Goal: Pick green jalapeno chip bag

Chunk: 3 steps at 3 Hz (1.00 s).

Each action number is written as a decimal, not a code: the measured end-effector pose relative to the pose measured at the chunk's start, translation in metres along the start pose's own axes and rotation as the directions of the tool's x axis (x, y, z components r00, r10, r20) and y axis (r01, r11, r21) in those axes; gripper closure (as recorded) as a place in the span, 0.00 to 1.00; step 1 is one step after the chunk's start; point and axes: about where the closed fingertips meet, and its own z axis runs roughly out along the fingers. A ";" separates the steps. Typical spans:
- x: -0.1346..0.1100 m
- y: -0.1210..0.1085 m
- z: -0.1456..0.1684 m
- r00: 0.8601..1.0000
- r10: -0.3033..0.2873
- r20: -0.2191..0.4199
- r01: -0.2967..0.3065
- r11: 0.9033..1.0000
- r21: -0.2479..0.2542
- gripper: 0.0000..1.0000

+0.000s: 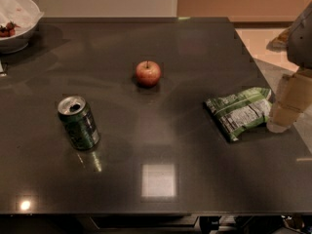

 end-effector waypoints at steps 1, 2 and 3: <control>0.000 0.000 0.000 1.000 0.000 0.000 0.000 1.000 0.000 0.00; 0.003 -0.005 0.005 1.000 -0.021 -0.001 0.021 1.000 0.010 0.00; 0.014 -0.015 0.023 0.999 -0.050 -0.004 0.050 0.999 -0.017 0.00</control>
Offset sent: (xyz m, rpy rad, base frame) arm 0.0123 -0.0092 -0.0167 -0.0224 -0.0052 0.0430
